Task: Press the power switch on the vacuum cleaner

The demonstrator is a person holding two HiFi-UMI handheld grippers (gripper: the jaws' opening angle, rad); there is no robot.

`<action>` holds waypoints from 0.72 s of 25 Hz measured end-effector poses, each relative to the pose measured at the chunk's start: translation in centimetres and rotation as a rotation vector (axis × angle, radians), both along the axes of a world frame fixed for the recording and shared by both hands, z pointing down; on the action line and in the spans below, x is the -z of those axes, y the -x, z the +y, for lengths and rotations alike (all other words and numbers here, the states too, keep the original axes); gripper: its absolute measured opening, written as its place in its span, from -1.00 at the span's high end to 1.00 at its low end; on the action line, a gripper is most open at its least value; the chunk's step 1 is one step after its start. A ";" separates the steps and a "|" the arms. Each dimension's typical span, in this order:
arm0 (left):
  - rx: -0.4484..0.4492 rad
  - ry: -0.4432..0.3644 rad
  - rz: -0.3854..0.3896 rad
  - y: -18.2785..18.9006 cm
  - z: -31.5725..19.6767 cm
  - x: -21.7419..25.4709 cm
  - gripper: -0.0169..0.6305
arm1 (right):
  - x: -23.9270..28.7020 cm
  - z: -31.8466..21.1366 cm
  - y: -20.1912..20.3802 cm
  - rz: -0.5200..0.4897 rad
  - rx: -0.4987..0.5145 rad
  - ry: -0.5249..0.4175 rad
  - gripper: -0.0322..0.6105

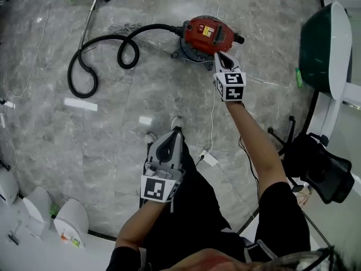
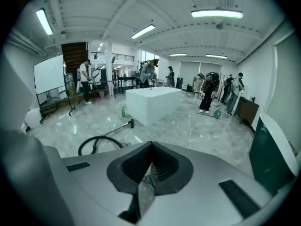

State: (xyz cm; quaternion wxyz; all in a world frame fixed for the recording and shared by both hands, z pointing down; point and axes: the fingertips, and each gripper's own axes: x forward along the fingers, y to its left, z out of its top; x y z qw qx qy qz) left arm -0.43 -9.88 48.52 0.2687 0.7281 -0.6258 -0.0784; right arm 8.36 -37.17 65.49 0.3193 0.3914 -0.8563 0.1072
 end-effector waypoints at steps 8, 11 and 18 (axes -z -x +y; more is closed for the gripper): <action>-0.130 -0.072 -0.074 0.6 3.9 6.3 0.89 | 15.0 13.5 -0.8 -0.118 -0.077 -0.094 0.85; -0.189 -0.120 -0.106 0.4 5.3 8.5 0.89 | 21.7 16.7 -1.8 -0.170 -0.134 -0.198 0.85; -0.248 -0.195 -0.071 -0.8 11.5 14.8 0.89 | 32.6 29.5 -0.8 -0.302 -0.103 -0.289 0.85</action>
